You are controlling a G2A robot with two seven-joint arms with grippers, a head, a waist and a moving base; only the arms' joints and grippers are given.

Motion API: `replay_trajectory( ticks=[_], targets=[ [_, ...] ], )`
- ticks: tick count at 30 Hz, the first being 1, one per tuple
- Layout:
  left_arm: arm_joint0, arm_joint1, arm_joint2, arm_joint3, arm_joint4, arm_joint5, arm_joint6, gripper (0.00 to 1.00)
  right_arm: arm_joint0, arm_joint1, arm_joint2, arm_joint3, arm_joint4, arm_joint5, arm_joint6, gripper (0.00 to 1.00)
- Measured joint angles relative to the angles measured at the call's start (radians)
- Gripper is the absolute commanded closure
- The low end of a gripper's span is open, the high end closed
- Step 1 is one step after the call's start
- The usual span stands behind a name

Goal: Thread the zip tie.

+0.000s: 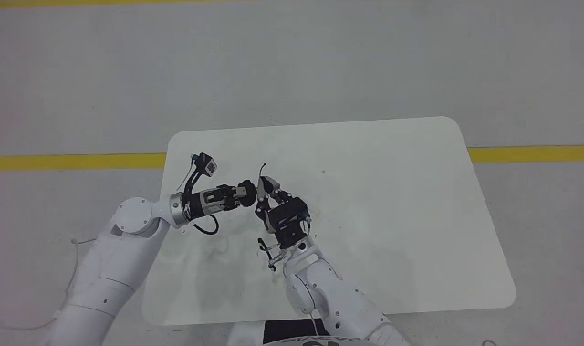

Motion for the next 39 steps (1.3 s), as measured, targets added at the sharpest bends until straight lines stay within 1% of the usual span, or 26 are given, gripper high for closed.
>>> replay_trajectory(
  ticks=[16,26,39],
  targets=[
    [0.0,0.0,0.0,0.0,0.0,0.0,0.0,1.0,0.004,-0.003,0.0,0.011,0.001,-0.003,0.009,1.0],
    [0.0,0.0,0.0,0.0,0.0,0.0,0.0,1.0,0.001,-0.003,0.003,0.006,0.0,-0.004,-0.009,1.0],
    [0.0,0.0,0.0,0.0,0.0,0.0,0.0,1.0,0.005,-0.006,0.004,0.014,0.001,-0.005,-0.006,1.0]
  ],
)
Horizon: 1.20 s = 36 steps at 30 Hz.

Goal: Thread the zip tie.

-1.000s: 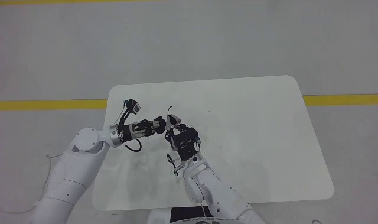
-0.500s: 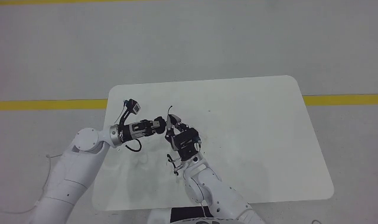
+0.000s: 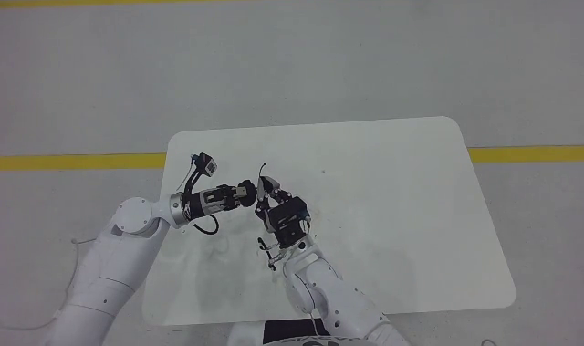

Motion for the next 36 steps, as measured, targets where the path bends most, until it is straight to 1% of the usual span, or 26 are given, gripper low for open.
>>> replay_trajectory(
  ticks=[30,36],
  targets=[
    [0.0,0.0,0.0,0.0,0.0,0.0,0.0,1.0,0.0,-0.002,0.005,0.007,-0.004,-0.014,0.018,1.0],
    [0.0,0.0,0.0,0.0,0.0,0.0,0.0,1.0,-0.003,-0.002,0.009,-0.001,-0.006,-0.012,-0.003,1.0]
  ],
)
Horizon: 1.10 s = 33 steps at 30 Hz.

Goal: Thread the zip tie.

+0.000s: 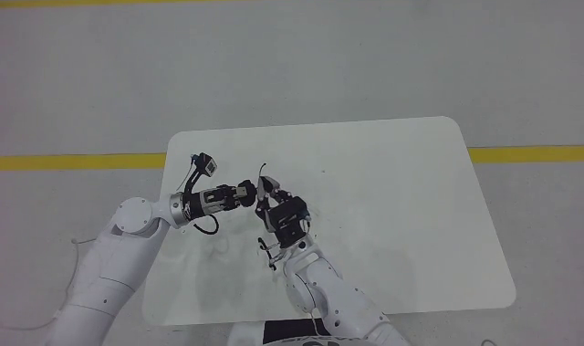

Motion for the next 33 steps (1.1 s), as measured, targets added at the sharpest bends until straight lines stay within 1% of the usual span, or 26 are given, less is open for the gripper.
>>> replay_trajectory(
  ticks=[7,21,33],
  targets=[
    [0.0,0.0,0.0,0.0,0.0,0.0,0.0,1.0,-0.001,0.0,0.002,-0.001,-0.002,-0.002,-0.009,1.0],
    [0.0,0.0,0.0,0.0,0.0,0.0,0.0,1.0,0.003,-0.002,0.0,0.01,-0.001,-0.003,0.004,1.0],
    [0.0,0.0,0.0,0.0,0.0,0.0,0.0,1.0,-0.005,-0.001,0.003,-0.001,-0.008,-0.004,-0.008,1.0]
  ],
)
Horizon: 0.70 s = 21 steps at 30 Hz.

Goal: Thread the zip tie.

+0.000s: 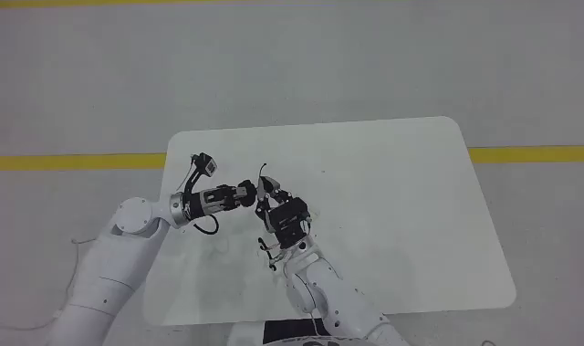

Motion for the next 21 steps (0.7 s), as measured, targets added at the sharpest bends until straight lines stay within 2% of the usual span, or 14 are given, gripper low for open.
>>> replay_trajectory(
  ticks=[21],
  targets=[
    [0.0,0.0,0.0,0.0,0.0,0.0,0.0,1.0,0.0,0.0,0.002,0.0,-0.001,-0.003,0.0,1.0]
  ],
)
